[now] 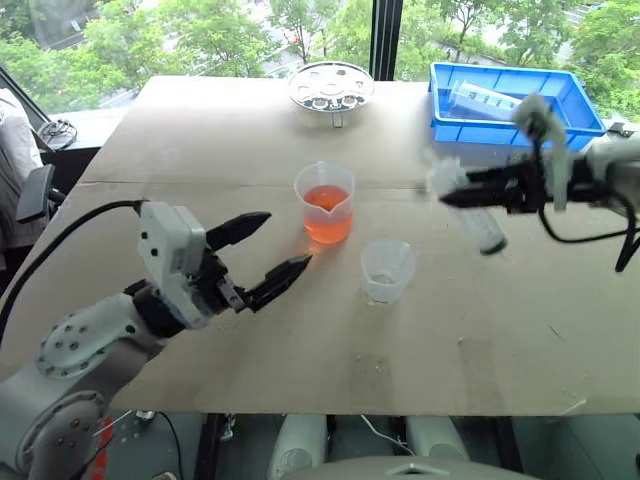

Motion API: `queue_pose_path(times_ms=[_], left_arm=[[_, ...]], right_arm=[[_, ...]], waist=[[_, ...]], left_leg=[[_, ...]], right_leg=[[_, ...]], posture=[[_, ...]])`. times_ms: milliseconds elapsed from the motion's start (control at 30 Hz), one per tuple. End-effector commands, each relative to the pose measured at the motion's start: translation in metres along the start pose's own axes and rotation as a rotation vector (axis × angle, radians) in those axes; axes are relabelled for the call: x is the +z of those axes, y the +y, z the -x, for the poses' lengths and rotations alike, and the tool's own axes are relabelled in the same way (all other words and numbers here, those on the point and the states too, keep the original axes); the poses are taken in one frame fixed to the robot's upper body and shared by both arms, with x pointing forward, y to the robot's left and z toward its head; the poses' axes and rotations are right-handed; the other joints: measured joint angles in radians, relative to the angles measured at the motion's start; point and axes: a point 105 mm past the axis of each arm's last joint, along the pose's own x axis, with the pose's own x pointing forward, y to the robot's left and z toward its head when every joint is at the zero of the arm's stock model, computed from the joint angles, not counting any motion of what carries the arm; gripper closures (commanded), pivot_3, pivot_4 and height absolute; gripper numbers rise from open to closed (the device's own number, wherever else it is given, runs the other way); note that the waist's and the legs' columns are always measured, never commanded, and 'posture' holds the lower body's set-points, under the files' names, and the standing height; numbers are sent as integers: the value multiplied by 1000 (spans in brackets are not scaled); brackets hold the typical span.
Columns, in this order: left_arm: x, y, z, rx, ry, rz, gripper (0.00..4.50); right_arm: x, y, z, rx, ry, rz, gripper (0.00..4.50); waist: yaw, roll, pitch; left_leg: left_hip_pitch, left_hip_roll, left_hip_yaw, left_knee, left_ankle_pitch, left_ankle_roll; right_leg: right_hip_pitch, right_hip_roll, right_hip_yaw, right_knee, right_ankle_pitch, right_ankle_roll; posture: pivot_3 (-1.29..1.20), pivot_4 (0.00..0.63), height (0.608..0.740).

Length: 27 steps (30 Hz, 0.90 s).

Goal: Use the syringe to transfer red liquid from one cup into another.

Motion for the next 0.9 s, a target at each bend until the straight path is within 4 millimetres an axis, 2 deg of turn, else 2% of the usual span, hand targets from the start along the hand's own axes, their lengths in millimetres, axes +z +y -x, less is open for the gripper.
queue_pose_path(times_ms=[33, 133, 267, 333, 433, 567, 733, 900], left_arm=[[13, 21, 4, 116, -67, -27, 0], [18, 36, 3, 189, -93, -29, 0], [23, 53, 3, 262, -80, -64, 0], [26, 61, 4, 298, -69, -89, 0], [35, 73, 6, 344, -78, -124, 0], [47, 78, 4, 360, -87, -167, 0], [62, 87, -7, 370, -61, -234, 0], [84, 102, -23, 355, -26, -278, 0]], right_arm=[[40, 13, -21, 56, -354, -11, 2998], [46, 20, -52, 34, -581, -7, 3001], [23, 28, -99, -49, -644, 78, 3003], [15, 29, -112, -80, -672, 101, 3004], [1, 26, -125, -123, -665, 174, 3004], [-13, 26, -134, -135, -651, 202, 3004], [-42, 19, -154, -185, -578, 216, 3004], [-53, 15, -173, -247, -538, 203, 3005]], waist=[[3, -4, -3], [6, -4, -3], [11, -4, -3], [9, -4, -3], [9, -4, -3], [7, -4, -3], [4, -4, -3], [1, -5, -2]], left_leg=[[0, 1, -1, 0, 0, 0], [0, 1, -3, 0, 0, 0], [-3, -2, -2, 0, 1, -1], [-4, -3, -1, 0, 2, -3], [-3, -4, -1, 0, 2, -3], [-3, -3, -2, 0, 2, -4], [-2, -3, -2, -2, 4, -7], [-1, -3, -3, -3, 5, -9]], right_leg=[[0, 1, 0, 1, 0, 0], [0, 2, -1, 3, 0, 0], [-3, -1, -2, 3, 0, 0], [-4, -3, -1, 3, 0, 0], [-4, -3, -2, 3, 0, 0], [-4, -3, -3, 4, 0, 0], [-4, -2, -2, 5, 0, 0], [-4, -1, -3, 5, 0, 0]], posture=[[0, 150, 740], [0, 150, 740], [0, 150, 740], [0, 150, 740], [0, 150, 740], [0, 150, 740], [0, 150, 740], [0, 150, 740]])
